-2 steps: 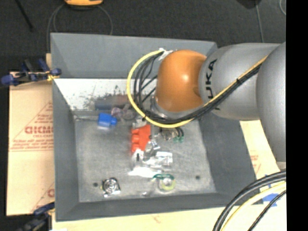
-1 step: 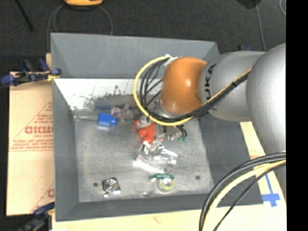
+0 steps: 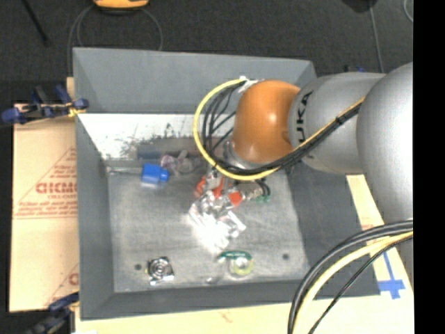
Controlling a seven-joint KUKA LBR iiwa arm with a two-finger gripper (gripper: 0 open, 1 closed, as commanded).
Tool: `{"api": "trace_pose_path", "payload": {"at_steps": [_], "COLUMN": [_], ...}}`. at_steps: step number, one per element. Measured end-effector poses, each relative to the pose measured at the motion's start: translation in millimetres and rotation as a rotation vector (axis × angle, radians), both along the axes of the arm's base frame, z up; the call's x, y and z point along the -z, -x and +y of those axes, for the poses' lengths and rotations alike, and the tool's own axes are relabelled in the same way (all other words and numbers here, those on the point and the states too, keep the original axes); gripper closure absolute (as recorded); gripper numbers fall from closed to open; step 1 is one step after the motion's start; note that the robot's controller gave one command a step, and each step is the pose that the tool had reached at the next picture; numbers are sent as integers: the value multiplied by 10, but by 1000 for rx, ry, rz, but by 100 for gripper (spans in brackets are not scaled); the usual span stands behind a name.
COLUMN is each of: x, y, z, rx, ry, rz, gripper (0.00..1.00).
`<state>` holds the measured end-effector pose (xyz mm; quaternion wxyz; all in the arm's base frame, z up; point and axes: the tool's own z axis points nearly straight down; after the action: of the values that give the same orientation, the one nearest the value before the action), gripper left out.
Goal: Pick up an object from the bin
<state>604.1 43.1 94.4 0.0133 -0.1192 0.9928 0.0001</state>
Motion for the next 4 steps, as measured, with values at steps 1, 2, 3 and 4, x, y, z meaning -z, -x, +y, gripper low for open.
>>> {"api": "trace_pose_path", "payload": {"at_steps": [1, 2, 3, 4], "x": [-561, -640, -673, -1467], "y": [11, -150, -271, -446], "z": [-273, -195, -488, -13], "rx": [1, -1, -1, 10], "ry": [5, 4, 5, 1], "rz": [17, 21, 21, 13], "gripper": [100, 100, 100, 100]}}
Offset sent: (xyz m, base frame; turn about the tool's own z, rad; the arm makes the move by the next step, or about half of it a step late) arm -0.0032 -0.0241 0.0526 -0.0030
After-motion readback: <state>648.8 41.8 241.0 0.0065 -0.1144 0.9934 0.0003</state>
